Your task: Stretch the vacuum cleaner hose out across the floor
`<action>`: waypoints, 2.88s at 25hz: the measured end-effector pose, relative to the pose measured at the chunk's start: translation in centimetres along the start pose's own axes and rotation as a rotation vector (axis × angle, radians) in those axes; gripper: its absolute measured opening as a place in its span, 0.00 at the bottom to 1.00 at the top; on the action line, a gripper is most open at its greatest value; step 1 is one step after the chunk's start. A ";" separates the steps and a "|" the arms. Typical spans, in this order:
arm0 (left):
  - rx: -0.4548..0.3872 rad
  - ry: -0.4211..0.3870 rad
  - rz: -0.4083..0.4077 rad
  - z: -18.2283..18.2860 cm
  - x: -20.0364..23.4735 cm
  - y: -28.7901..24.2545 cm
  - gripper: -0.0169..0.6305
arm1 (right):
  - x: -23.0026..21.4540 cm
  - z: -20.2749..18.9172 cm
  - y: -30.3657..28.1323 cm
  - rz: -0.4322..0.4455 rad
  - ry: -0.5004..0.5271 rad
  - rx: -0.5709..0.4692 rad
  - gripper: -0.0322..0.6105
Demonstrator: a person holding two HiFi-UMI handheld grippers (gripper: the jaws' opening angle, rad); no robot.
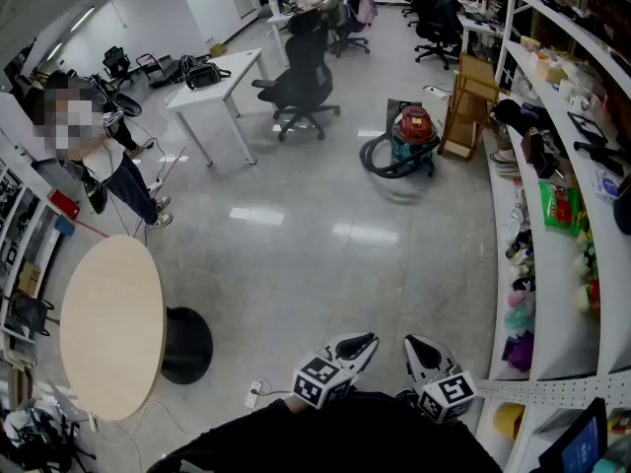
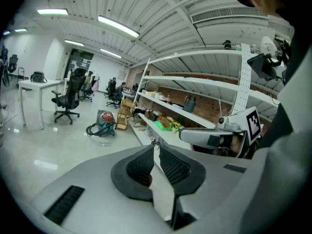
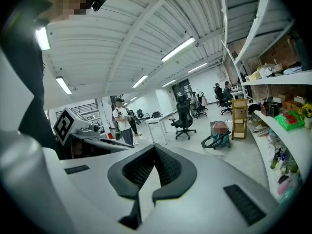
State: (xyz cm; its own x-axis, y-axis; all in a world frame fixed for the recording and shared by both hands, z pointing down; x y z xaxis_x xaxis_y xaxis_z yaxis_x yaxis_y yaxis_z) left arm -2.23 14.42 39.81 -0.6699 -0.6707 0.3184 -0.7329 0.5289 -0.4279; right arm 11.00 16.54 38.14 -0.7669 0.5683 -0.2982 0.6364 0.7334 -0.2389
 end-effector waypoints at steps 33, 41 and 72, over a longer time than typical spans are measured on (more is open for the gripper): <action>0.021 0.013 0.076 4.5 10.8 -5.2 0.11 | -5.2 4.3 -13.1 0.098 0.115 0.045 0.06; 0.043 -0.058 0.140 8.5 9.0 -11.7 0.11 | -12.0 6.3 -14.4 0.222 0.073 0.017 0.06; 0.036 0.141 -0.093 20.5 34.7 -27.5 0.11 | -27.2 13.2 -36.3 -0.090 -0.010 0.165 0.06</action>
State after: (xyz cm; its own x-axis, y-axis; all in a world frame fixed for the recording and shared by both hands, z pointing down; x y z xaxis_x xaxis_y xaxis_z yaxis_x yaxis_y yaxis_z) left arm -2.89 -34.11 45.29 -0.6112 -0.6352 0.4722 -0.7895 0.4473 -0.4202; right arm 9.86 -30.49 42.75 -0.8212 0.4983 -0.2780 0.5705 0.7097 -0.4133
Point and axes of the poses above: the fingertips, and each gripper's own axes: y backward along the fingers, x to its left, z out of its top, the point moved 5 cm from there along y, backward along the fingers, and after that the axes turned 5 degrees about z, right-handed, at the moved point
